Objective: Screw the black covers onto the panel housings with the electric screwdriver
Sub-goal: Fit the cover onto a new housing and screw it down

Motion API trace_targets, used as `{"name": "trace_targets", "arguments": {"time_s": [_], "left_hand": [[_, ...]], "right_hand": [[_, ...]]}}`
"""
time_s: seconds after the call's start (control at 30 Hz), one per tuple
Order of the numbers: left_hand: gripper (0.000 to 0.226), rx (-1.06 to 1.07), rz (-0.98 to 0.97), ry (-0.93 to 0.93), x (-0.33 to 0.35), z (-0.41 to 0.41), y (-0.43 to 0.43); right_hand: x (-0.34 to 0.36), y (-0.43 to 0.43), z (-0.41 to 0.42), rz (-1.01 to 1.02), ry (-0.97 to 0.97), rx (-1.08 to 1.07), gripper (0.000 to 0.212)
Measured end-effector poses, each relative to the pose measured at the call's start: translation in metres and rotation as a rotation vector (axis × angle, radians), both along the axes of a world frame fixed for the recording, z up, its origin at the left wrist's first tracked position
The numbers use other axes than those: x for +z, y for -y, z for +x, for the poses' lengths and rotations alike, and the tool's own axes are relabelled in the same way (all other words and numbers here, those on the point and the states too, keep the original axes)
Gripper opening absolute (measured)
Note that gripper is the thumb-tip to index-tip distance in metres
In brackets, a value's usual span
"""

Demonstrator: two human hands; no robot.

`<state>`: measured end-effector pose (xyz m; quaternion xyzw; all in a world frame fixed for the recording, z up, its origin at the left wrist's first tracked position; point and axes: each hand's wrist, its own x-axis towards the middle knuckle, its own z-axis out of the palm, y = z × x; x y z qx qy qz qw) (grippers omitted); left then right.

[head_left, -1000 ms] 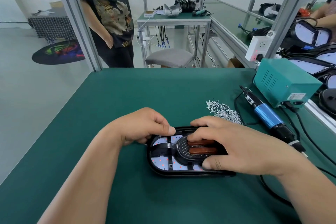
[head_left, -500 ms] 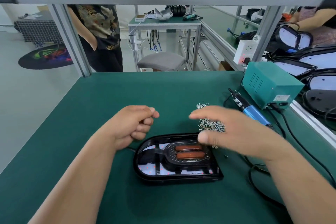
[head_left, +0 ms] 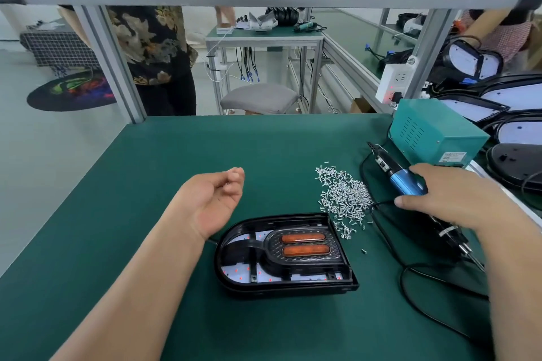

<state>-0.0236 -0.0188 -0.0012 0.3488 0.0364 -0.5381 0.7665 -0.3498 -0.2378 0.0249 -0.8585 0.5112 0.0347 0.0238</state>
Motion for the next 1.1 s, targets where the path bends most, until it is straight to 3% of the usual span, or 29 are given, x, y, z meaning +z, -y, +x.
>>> {"name": "trace_targets", "arguments": {"time_s": [0.1, 0.27, 0.4, 0.5, 0.57, 0.7, 0.93, 1.1], "left_hand": [[0.027, -0.075, -0.009, 0.082, 0.004, 0.0, -0.003], [0.013, -0.183, 0.085, 0.474, 0.006, -0.008, -0.003], [0.017, -0.278, 0.082, 0.6, 0.004, -0.011, -0.004], [0.018, -0.333, 0.09, 0.671, 0.0, -0.012, -0.003], [0.018, -0.356, 0.101, 0.722, -0.004, -0.013, -0.001], [0.021, -0.389, 0.092, 0.743, -0.007, -0.015, 0.002], [0.026, -0.412, 0.055, 0.573, -0.01, -0.019, 0.004], [0.02, -0.475, 0.042, 0.554, -0.012, -0.028, 0.006]], "right_hand": [[-0.007, 0.006, 0.0, 0.017, 0.013, 0.008, 0.045], [-0.014, 0.014, -0.002, 0.051, 0.231, -0.026, 0.039], [-0.009, 0.014, 0.0, 0.124, 0.663, -0.103, 0.05], [-0.008, 0.01, 0.008, 0.515, 1.156, -0.16, 0.053], [-0.008, 0.005, 0.014, 0.674, 1.349, -0.168, 0.045], [-0.01, -0.007, 0.029, 0.851, 1.516, -0.194, 0.019], [-0.014, -0.032, 0.063, 1.085, 1.816, -0.306, 0.012], [-0.009, -0.041, 0.077, 1.043, 2.076, -0.372, 0.01]]}}
